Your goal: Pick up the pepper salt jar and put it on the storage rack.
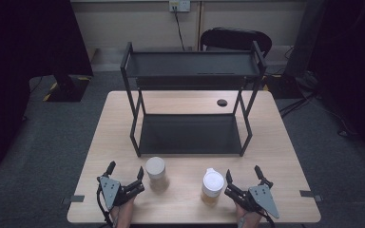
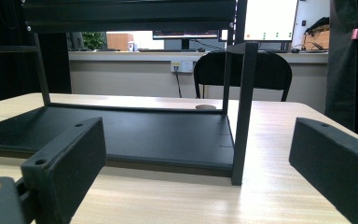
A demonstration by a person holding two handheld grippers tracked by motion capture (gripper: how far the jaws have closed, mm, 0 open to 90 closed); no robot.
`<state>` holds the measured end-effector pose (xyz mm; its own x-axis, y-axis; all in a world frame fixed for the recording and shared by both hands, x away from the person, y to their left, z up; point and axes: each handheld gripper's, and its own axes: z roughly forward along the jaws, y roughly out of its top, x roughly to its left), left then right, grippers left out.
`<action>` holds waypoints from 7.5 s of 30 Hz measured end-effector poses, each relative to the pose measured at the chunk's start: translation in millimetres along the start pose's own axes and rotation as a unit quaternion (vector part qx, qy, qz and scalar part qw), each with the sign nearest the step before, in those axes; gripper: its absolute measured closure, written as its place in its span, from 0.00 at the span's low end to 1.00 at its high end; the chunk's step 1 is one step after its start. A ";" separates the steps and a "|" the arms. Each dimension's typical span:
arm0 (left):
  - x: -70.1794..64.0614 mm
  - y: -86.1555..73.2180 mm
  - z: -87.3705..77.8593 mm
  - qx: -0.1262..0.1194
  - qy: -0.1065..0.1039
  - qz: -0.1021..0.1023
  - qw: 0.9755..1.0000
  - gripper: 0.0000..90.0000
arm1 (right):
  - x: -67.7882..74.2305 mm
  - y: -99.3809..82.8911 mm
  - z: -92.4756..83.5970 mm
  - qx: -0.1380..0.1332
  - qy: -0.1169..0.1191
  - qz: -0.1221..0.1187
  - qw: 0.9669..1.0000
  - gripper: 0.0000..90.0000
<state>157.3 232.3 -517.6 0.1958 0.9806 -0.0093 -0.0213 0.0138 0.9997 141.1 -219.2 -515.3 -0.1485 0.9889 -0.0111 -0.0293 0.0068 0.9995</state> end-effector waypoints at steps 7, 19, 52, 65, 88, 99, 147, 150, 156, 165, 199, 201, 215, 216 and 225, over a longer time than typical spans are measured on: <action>-0.3 -0.1 0.0 0.000 0.000 0.000 1.000 0.01 | 2.4 -0.2 -0.2 -0.001 -0.007 0.000 1.000 0.02; 2.5 3.6 -0.5 0.004 -0.001 -0.022 1.000 0.00 | 4.5 0.1 -0.3 0.000 -0.013 0.000 1.000 0.02; 4.8 51.4 -20.2 -0.041 -0.068 -0.022 0.997 0.00 | 5.2 0.3 -0.3 0.001 -0.015 0.000 1.000 0.02; -8.0 53.7 -6.0 -0.023 -0.134 -0.014 0.991 0.01 | 5.1 0.3 -0.4 0.001 -0.015 0.000 1.000 0.02; -20.8 36.3 8.8 0.030 -0.143 -0.014 0.989 0.19 | 5.0 0.2 -0.4 0.000 -0.015 0.000 1.000 0.02; -17.4 28.3 11.0 0.031 -0.143 -0.021 0.989 0.29 | 5.0 0.1 -0.5 0.000 -0.015 0.000 1.000 0.02; -12.9 45.9 14.7 0.030 -0.148 -0.017 0.988 0.38 | 5.5 -0.1 -0.8 -0.001 -0.016 0.001 1.000 0.02; -13.0 50.4 14.2 0.026 -0.148 -0.015 0.989 0.38 | 5.6 0.1 -0.7 0.000 -0.016 0.000 1.000 0.02; -12.7 57.5 14.7 0.026 -0.148 -0.016 0.989 0.38 | 5.5 0.0 -0.8 0.000 -0.016 0.000 1.000 0.02; -10.1 67.2 18.9 0.020 -0.150 -0.015 0.988 0.38 | 6.1 0.2 -0.6 0.000 -0.018 0.000 1.000 0.02; -2.8 116.2 37.1 0.005 -0.170 -0.010 0.985 0.38 | 6.9 0.3 -0.5 0.000 -0.021 0.000 1.000 0.02; -1.6 120.4 39.9 0.005 -0.172 -0.011 0.985 0.38 | 6.9 0.2 -0.6 0.000 -0.021 0.000 1.000 0.02; -6.8 152.9 58.6 -0.004 -0.173 -0.002 0.985 0.38 | 7.1 0.3 -0.5 0.001 -0.021 0.000 1.000 0.02; -7.3 155.4 60.3 -0.007 -0.174 -0.001 0.985 0.38 | 7.1 0.3 -0.5 0.001 -0.021 0.000 1.000 0.02; -12.1 180.9 71.1 -0.018 -0.178 0.004 0.984 0.38 | 7.1 0.3 -0.5 0.000 -0.021 0.001 1.000 0.02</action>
<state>220.8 209.1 -334.9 0.5265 0.8500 0.0136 -0.0574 0.0195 0.9982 139.5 -212.3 -515.2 -0.1059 0.9943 -0.0086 -0.0282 0.0056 0.9996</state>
